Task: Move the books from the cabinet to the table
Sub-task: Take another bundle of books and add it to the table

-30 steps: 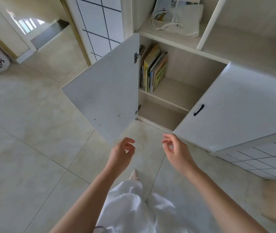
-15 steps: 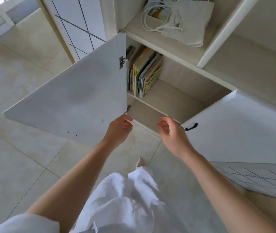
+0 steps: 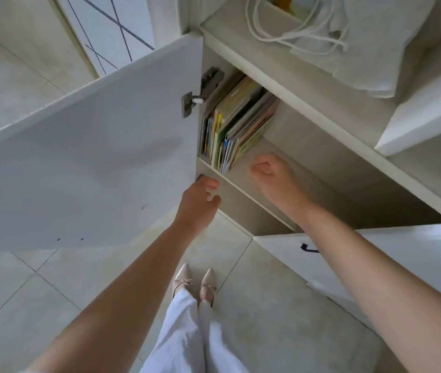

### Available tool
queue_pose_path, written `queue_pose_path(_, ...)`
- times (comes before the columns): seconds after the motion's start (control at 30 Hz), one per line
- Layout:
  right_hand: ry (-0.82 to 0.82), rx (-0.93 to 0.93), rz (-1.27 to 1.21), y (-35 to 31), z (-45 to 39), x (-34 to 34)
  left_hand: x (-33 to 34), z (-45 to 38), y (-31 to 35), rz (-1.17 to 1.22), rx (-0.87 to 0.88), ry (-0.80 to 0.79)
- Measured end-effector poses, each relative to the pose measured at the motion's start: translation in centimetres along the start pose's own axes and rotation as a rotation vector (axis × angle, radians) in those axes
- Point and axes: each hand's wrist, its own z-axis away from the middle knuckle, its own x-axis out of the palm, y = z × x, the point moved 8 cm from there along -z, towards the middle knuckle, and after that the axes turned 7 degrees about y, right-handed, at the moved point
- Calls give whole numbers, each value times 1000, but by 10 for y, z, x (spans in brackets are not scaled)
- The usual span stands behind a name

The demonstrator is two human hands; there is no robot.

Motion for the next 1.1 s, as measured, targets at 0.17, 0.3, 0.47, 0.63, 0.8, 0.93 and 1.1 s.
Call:
queue_pose_path(0.17, -21, 258, -124, 19, -64, 23, 26, -49, -20, 62, -27, 50)
queue_pose_path(0.3, 43, 395, -196, 29, -109, 36, 46, -84, -30, 138, -9, 80)
queue_pose_path(0.47, 19, 528, -530, 28, -139, 48, 60, -103, -23, 222, 56, 122)
queue_pose_path(0.63, -65, 543, -490, 34, -152, 69, 72, -113, -28, 272, 58, 138)
queue_pose_path(0.8, -52, 506, -448, 42, -161, 66, 78, -117, -29, 301, 115, 141)
queue_pose_path(0.93, -66, 507, -414, 49, -162, 58, 79, -124, -36, 197, 169, 161)
queue_pose_path(1.1, -55, 501, -370, 49, -164, 58, 94, -119, -36, 190, 137, 183)
